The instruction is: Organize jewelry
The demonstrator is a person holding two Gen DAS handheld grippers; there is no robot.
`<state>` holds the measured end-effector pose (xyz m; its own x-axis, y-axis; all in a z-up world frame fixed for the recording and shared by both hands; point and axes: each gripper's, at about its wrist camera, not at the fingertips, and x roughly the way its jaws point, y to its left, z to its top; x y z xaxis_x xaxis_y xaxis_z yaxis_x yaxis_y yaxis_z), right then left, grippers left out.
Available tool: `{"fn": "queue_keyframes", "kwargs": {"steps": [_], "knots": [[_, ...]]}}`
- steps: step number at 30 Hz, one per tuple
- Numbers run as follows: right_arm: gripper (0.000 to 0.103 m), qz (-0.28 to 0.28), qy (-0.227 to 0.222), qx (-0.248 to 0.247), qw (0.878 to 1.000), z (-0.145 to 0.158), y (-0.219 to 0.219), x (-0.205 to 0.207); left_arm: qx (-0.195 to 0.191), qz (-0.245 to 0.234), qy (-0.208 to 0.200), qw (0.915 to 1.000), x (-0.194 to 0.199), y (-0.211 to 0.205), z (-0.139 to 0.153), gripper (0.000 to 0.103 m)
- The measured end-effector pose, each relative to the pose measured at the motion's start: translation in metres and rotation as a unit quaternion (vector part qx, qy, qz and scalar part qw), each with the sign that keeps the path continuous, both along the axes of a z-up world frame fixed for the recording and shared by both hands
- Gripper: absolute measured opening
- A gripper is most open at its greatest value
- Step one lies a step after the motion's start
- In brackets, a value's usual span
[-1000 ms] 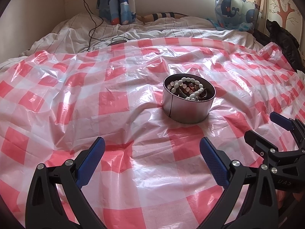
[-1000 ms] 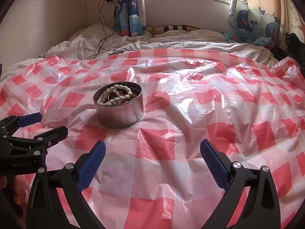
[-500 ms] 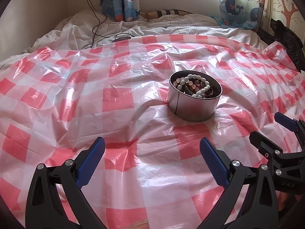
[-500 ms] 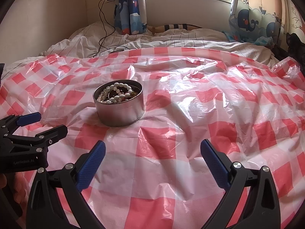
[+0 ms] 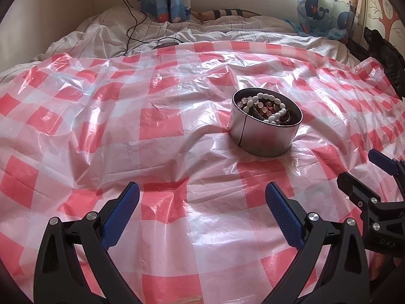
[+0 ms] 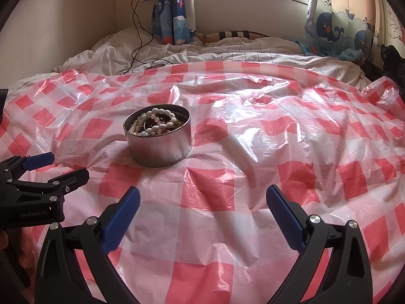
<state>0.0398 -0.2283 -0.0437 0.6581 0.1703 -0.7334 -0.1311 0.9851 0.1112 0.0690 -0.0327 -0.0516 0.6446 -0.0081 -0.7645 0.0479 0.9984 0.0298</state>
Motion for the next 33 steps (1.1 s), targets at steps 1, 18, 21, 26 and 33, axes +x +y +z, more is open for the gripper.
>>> {"fn": "queue_keyframes", "kwargs": {"steps": [1, 18, 21, 26, 33], "knots": [[0.096, 0.0, 0.0, 0.0, 1.0, 0.001, 0.001, 0.001, 0.002, 0.0, 0.0, 1.0, 0.0, 0.0, -0.001, 0.096], [0.096, 0.002, 0.004, -0.004, 1.0, -0.006, 0.0, -0.003, -0.004, 0.007, 0.017, 0.9998, 0.002, 0.004, -0.01, 0.095], [0.096, 0.002, 0.005, -0.004, 1.0, -0.005, 0.002, -0.002, -0.004, 0.006, 0.016, 0.9998, 0.002, 0.005, -0.01, 0.095], [0.096, 0.003, 0.006, -0.006, 1.0, -0.007, 0.001, -0.004, -0.003, 0.006, 0.018, 0.9998, 0.002, 0.005, -0.011, 0.095], [0.096, 0.005, 0.008, -0.008, 1.0, -0.008, 0.001, -0.005, -0.004, 0.007, 0.016, 0.9998, 0.002, 0.005, -0.011, 0.095]]}}
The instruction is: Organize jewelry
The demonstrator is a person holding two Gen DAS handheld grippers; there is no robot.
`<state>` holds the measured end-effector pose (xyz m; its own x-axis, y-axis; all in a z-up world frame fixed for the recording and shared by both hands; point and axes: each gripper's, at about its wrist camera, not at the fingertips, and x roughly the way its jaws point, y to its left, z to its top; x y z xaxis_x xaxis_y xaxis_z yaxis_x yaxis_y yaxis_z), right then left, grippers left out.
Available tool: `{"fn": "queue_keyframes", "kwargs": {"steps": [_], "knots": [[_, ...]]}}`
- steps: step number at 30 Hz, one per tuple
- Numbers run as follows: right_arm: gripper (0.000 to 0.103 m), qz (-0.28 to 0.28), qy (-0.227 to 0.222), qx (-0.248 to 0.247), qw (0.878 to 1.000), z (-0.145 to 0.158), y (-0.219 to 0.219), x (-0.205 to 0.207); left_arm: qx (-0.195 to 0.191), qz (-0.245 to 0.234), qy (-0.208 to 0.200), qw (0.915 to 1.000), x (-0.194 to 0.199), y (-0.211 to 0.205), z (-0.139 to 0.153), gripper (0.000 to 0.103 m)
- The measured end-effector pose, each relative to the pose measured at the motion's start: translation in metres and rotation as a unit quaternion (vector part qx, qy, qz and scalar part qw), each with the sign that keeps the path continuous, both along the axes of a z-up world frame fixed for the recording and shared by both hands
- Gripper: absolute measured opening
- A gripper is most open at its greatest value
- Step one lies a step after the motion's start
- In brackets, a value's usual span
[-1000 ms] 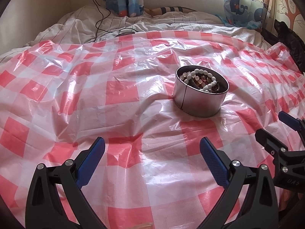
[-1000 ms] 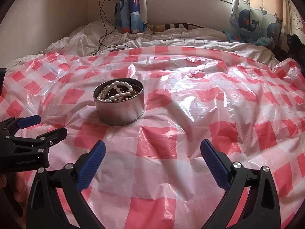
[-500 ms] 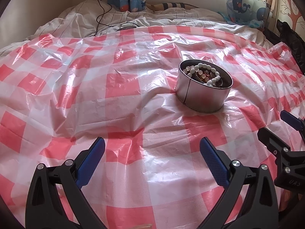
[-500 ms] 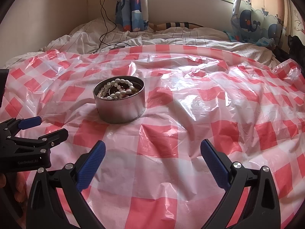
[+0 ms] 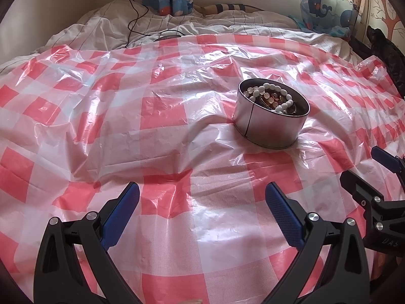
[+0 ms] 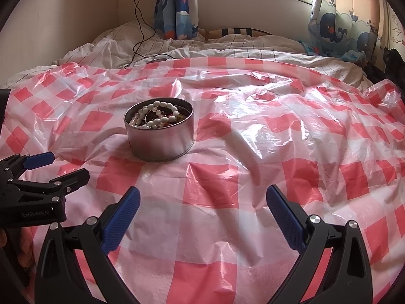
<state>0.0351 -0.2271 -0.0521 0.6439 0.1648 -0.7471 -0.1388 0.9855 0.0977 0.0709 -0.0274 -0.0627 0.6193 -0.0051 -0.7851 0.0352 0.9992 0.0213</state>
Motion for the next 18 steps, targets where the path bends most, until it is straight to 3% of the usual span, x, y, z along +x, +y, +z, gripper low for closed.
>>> {"fn": "queue_keyframes", "kwargs": {"steps": [18], "knots": [[0.096, 0.002, 0.003, -0.003, 1.0, -0.0011, 0.0001, -0.0018, 0.001, 0.0, 0.0, 1.0, 0.0003, 0.0009, -0.0008, 0.095]]}}
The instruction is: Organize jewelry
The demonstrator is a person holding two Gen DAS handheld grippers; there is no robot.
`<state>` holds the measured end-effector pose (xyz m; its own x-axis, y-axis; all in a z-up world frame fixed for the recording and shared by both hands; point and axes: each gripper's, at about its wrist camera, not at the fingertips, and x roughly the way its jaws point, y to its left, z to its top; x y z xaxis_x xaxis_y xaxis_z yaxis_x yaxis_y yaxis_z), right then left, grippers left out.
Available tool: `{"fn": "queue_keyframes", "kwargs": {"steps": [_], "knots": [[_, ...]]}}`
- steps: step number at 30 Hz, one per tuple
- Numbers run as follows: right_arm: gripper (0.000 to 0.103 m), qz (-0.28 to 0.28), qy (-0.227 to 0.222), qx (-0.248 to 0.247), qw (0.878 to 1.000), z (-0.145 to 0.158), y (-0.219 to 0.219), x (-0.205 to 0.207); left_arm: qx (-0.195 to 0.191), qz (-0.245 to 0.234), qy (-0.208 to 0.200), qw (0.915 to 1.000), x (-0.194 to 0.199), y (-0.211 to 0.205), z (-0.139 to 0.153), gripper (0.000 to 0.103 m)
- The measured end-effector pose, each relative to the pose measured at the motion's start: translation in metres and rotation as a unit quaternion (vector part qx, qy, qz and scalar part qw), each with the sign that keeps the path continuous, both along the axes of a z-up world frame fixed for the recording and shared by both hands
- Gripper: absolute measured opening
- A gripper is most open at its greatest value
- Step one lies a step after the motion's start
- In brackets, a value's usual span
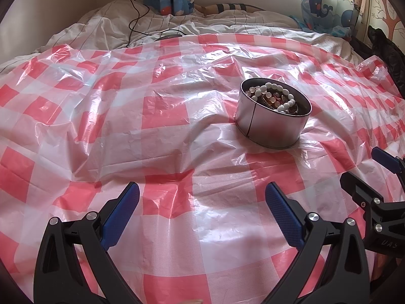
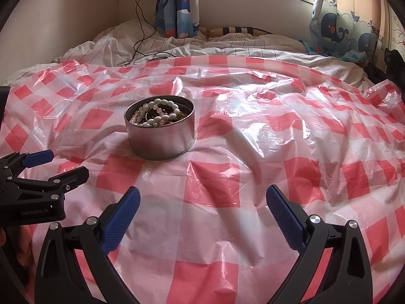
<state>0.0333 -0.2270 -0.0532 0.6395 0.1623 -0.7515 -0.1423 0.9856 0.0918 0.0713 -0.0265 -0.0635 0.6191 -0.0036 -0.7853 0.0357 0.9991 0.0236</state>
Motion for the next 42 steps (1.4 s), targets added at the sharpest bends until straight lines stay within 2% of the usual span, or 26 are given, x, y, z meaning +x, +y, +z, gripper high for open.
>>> {"fn": "queue_keyframes", "kwargs": {"steps": [15, 22, 25, 29, 33, 37, 42], "knots": [[0.096, 0.0, 0.001, -0.002, 1.0, 0.0002, 0.0037, 0.0029, 0.002, 0.0, 0.0, 1.0, 0.0001, -0.0008, 0.0, 0.095], [0.096, 0.001, 0.003, -0.003, 1.0, -0.0007, 0.0036, 0.0024, 0.019, 0.004, -0.003, 0.9998, 0.001, 0.002, -0.0006, 0.095], [0.096, 0.001, 0.003, -0.003, 1.0, -0.0014, 0.0039, 0.0018, 0.029, 0.016, -0.017, 0.9993, -0.002, 0.0026, 0.0003, 0.096], [0.096, 0.001, 0.004, -0.003, 1.0, -0.0014, 0.003, 0.0014, 0.006, 0.024, -0.036, 0.9991, -0.0076, 0.0055, 0.0052, 0.095], [0.096, 0.002, 0.003, -0.004, 1.0, -0.0014, 0.0024, 0.001, -0.004, 0.013, -0.021, 0.9997, -0.0043, 0.0044, 0.003, 0.095], [0.096, 0.002, 0.004, -0.004, 1.0, -0.0007, 0.0045, 0.0031, 0.004, 0.011, 0.002, 0.9999, 0.0002, 0.0007, -0.0024, 0.095], [0.096, 0.002, 0.004, -0.004, 1.0, -0.0007, 0.0033, 0.002, 0.003, 0.01, 0.002, 0.9999, -0.0008, 0.0003, -0.0034, 0.095]]}}
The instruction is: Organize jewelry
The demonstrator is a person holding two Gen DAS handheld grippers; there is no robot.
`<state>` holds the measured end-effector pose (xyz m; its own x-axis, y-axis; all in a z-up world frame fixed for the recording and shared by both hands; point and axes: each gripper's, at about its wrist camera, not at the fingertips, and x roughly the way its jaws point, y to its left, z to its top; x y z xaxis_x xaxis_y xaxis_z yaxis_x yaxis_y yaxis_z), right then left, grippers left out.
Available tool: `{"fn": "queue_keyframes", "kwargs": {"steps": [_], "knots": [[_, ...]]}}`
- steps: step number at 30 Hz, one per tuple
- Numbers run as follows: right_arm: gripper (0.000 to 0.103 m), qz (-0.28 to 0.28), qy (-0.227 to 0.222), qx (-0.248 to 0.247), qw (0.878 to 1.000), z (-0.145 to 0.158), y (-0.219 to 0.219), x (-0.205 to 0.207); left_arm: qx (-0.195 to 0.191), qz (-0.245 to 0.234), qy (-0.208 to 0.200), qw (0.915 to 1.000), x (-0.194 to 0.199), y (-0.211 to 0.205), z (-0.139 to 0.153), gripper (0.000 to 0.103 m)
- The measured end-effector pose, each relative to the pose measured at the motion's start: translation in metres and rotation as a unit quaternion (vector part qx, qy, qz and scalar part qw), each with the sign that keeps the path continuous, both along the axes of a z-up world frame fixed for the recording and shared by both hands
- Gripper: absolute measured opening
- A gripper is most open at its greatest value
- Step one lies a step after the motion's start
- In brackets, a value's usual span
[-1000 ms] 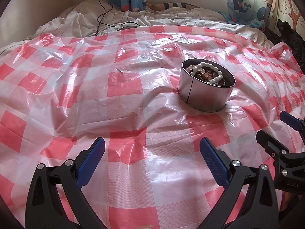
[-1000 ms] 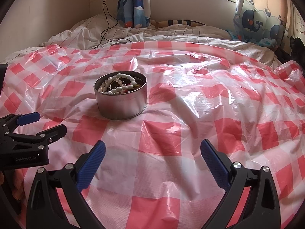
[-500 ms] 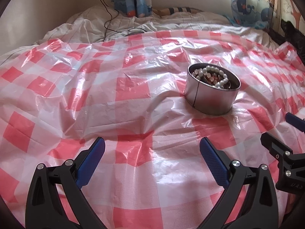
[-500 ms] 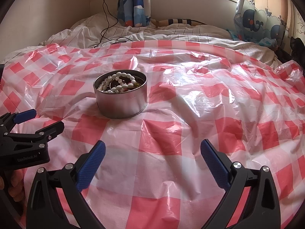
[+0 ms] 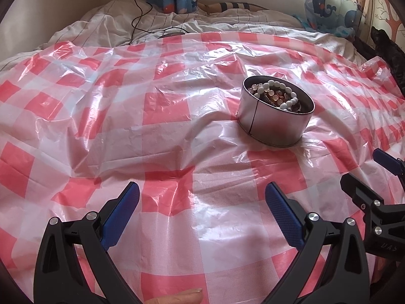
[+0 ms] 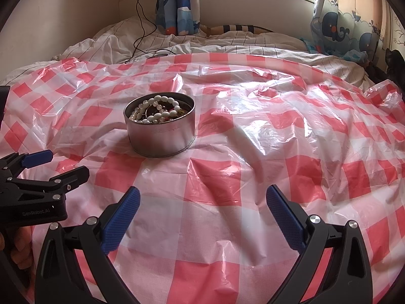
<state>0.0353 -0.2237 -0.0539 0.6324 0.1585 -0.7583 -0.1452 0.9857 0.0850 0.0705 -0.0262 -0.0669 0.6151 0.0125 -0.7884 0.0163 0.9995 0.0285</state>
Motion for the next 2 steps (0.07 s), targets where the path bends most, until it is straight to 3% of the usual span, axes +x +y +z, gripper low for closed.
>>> {"fn": "queue_keyframes", "kwargs": {"steps": [2], "knots": [[0.096, 0.0, 0.0, 0.0, 1.0, 0.0002, 0.0011, 0.0011, 0.002, -0.001, -0.001, 1.0, -0.0003, -0.0008, -0.0001, 0.095]]}}
